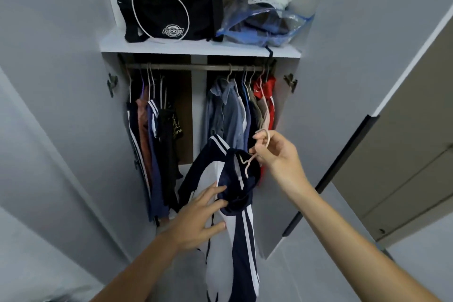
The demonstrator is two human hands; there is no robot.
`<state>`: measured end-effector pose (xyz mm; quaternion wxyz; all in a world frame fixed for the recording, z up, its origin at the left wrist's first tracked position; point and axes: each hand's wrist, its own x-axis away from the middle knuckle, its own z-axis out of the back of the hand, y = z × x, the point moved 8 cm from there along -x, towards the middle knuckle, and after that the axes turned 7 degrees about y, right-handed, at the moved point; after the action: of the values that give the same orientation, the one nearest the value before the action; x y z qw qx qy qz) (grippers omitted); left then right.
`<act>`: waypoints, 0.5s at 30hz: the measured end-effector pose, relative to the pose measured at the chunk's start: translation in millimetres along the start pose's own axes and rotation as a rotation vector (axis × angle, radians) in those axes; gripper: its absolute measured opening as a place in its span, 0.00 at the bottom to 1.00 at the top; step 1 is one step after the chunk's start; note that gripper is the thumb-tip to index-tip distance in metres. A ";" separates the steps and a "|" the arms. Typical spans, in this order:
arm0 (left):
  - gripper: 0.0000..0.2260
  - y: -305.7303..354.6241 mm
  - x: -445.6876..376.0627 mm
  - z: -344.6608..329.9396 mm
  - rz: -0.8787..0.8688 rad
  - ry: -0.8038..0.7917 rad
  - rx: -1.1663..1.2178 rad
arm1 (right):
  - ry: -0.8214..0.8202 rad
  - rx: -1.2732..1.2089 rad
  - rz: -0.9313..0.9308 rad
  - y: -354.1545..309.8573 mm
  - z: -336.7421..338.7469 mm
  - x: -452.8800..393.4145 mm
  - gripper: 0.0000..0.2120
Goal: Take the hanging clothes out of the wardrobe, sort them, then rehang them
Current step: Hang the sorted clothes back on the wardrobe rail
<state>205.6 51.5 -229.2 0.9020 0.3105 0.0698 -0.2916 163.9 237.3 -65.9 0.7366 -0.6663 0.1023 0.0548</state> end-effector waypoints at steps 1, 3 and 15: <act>0.20 -9.4 -5.7 3.0 0.002 0.005 -0.003 | -0.006 0.005 0.006 2.2 -4.8 -9.8 0.05; 0.21 -28.6 -21.1 7.6 0.013 0.016 -0.017 | -0.019 0.008 0.017 7.3 -13.4 -32.1 0.06; 0.26 -149.8 -140.0 29.1 0.133 0.134 -0.071 | -0.117 -0.148 0.002 69.5 -57.3 -222.3 0.07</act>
<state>3.8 6.1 -240.9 0.9232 0.3010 0.1196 -0.2070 -71.9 200.2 -88.8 0.6901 -0.7144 0.0554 0.1016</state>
